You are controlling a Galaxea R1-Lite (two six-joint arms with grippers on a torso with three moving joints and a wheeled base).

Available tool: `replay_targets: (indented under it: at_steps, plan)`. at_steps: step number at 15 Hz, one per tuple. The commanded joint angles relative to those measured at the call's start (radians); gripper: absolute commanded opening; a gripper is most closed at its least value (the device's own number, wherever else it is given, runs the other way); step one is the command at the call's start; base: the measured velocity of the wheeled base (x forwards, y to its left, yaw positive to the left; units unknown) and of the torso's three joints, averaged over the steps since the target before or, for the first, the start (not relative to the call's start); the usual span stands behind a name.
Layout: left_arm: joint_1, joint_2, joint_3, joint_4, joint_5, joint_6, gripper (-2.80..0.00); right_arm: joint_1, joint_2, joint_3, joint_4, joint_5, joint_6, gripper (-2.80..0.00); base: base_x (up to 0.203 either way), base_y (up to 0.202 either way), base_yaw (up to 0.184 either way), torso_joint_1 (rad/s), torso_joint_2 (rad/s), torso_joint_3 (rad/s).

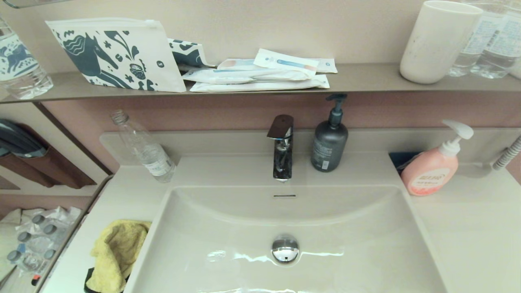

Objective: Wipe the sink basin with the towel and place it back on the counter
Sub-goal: Pick up the cloth

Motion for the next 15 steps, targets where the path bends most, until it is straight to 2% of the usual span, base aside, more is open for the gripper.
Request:
replay_targets:
  at_steps: [1,5,10,15]
  plan:
    - [-0.003,0.005,-0.007,0.003,-0.003,0.022,-2.8,0.0,0.001,0.0,0.0,0.0,0.0,-2.8,0.0,0.0,0.0,0.0,0.0,0.0]
    - [-0.007,0.192,-0.142,0.002,-0.017,0.031,-2.8,0.0,0.001,0.0,0.0,0.0,0.0,-2.8,0.0,0.0,0.0,0.0,0.0,0.0]
    - [-0.008,0.719,-0.253,-0.009,-0.025,0.041,-2.8,0.0,0.001,0.001,0.0,0.0,0.0,-2.8,0.0,0.0,0.0,0.0,0.0,0.0]
    - [0.012,1.045,-0.36,-0.01,-0.013,0.059,-2.8,0.0,0.001,0.001,0.0,0.0,0.0,-2.8,0.0,0.0,0.0,0.0,0.0,0.0]
